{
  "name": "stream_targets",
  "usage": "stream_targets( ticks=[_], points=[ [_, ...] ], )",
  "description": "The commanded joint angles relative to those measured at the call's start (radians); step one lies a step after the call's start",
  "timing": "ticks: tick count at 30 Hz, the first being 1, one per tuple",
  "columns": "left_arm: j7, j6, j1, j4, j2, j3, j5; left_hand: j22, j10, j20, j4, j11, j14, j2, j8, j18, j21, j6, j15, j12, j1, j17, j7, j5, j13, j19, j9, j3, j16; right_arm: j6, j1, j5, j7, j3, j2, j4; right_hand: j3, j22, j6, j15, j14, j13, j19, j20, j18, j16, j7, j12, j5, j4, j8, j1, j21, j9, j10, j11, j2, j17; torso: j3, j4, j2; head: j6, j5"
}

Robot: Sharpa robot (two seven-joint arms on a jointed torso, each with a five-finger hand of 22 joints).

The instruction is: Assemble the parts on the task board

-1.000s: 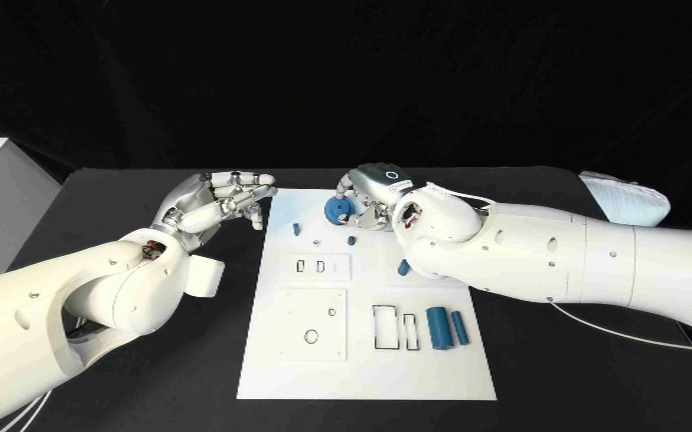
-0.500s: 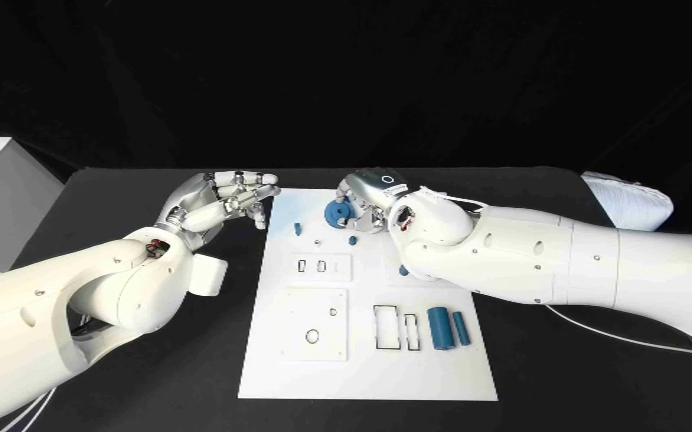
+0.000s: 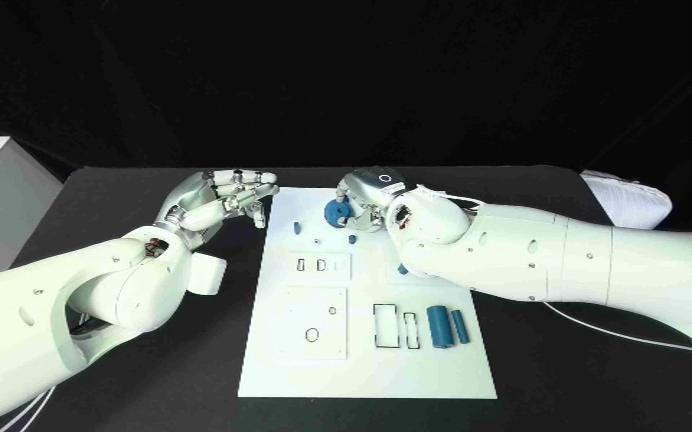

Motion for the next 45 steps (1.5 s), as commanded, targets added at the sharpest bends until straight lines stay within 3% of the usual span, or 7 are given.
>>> stream_targets(
  ticks=[1,6,8,12,27,36,45],
  points=[
    [0.005,0.017,0.001,0.002,0.001,0.001,0.003,0.001,-0.006,0.002,-0.007,-0.001,-0.01,0.009,-0.004,0.015,0.003,-0.008,0.0,0.004,-0.001,-0.001,0.0,-0.001,0.002,-0.006,0.001,-0.002,0.006,0.023,-0.001,-0.015,-0.007,-0.001,0.003,-0.008,0.004,0.263,-0.015,0.001,0.095,0.263,0.105,-0.002,-0.007,0.005,0.004,0.003,-0.01,0.004,-0.013,-0.016,0.005,-0.007,0.106,0.004,-0.015,0.221,0.0001,0.0013,0.0,-0.002,0.0],
    [0.005,0.017,0.001,0.001,0.001,0.001,0.003,0.001,-0.006,0.002,-0.007,-0.001,-0.01,0.009,-0.004,0.015,0.003,-0.008,0.0,0.004,-0.001,-0.001,0.0,-0.001,0.002,-0.006,0.001,-0.002,0.006,0.033,-0.001,0.005,0.007,-0.002,0.006,-0.013,-0.019,0.263,-0.049,0.012,0.094,0.263,0.105,0.008,-0.007,0.004,0.015,0.003,-0.012,0.008,-0.039,-0.071,0.005,-0.019,0.106,0.014,-0.025,0.22,-0.0001,0.0007,0.0,-0.003,0.001],
    [0.004,0.017,0.001,0.001,0.001,0.001,0.003,0.001,-0.006,0.002,-0.007,-0.001,-0.01,0.009,-0.004,0.015,0.003,-0.008,0.0,0.004,-0.001,-0.001,0.0,-0.001,0.002,-0.006,0.001,-0.002,0.006,0.04,-0.001,0.018,0.014,-0.002,0.006,-0.013,-0.064,0.263,-0.063,0.018,0.095,0.263,0.105,0.014,-0.007,0.005,0.02,0.003,-0.012,0.009,-0.053,-0.139,0.005,-0.025,0.106,0.02,-0.018,0.222,0.0,-0.0003,0.0,-0.003,0.002],
    [0.004,0.017,0.001,0.001,0.001,0.001,0.003,0.001,-0.006,0.002,-0.007,-0.001,-0.01,0.009,-0.004,0.015,0.003,-0.008,0.0,0.004,-0.001,-0.001,0.0,-0.001,0.002,-0.006,0.001,-0.002,0.006,0.056,-0.001,0.044,0.024,-0.002,0.005,-0.013,-0.138,0.263,-0.06,0.02,0.095,0.263,0.105,0.019,-0.007,0.006,0.022,0.003,-0.012,0.012,-0.062,-0.197,0.005,-0.031,0.106,0.022,0.007,0.225,0.0005,-0.0007,0.0,-0.003,0.004],
    [0.004,0.017,0.001,0.0,0.001,0.001,0.004,0.001,-0.006,0.002,-0.007,-0.001,-0.01,0.009,-0.004,0.015,0.003,-0.008,0.0,0.004,-0.001,-0.001,0.0,-0.001,0.002,-0.006,0.001,-0.002,0.006,0.104,-0.001,0.095,0.03,-0.003,-0.003,-0.016,-0.148,0.263,-0.045,0.019,0.096,0.263,0.105,0.018,-0.007,0.006,0.019,0.003,0.001,0.012,-0.061,-0.224,0.005,-0.033,0.106,0.02,0.047,0.228,0.0008,-0.0008,0.0,-0.008,0.002],
    [0.004,0.017,0.001,-0.001,0.001,0.001,0.004,0.001,-0.006,0.002,-0.007,-0.001,-0.01,0.009,-0.004,0.015,0.003,-0.008,0.0,0.004,-0.001,-0.001,0.0,-0.001,0.002,-0.006,0.001,-0.002,0.006,0.111,-0.001,0.099,0.021,-0.003,-0.016,-0.012,-0.147,0.263,-0.043,0.019,0.096,0.263,0.105,0.018,-0.007,0.007,0.018,0.003,0.004,0.012,-0.06,-0.228,0.005,-0.033,0.106,0.019,0.051,0.229,0.0004,-0.0002,0.0,-0.01,0.001],
    [0.004,0.016,0.001,-0.004,0.002,0.001,0.004,0.001,-0.006,0.002,-0.007,-0.001,-0.01,0.009,-0.004,0.015,0.003,-0.008,0.0,0.004,-0.001,-0.001,0.0,-0.001,0.002,-0.006,0.001,-0.002,0.006,0.085,-0.002,0.096,0.019,-0.003,-0.038,0.006,-0.145,0.263,-0.04,0.018,0.097,0.263,0.105,0.017,-0.007,0.007,0.017,0.003,0.01,0.011,-0.06,-0.231,0.005,-0.033,0.106,0.018,0.054,0.231,0.0011,-0.0007,0.0,-0.012,0.002]
  ],
)
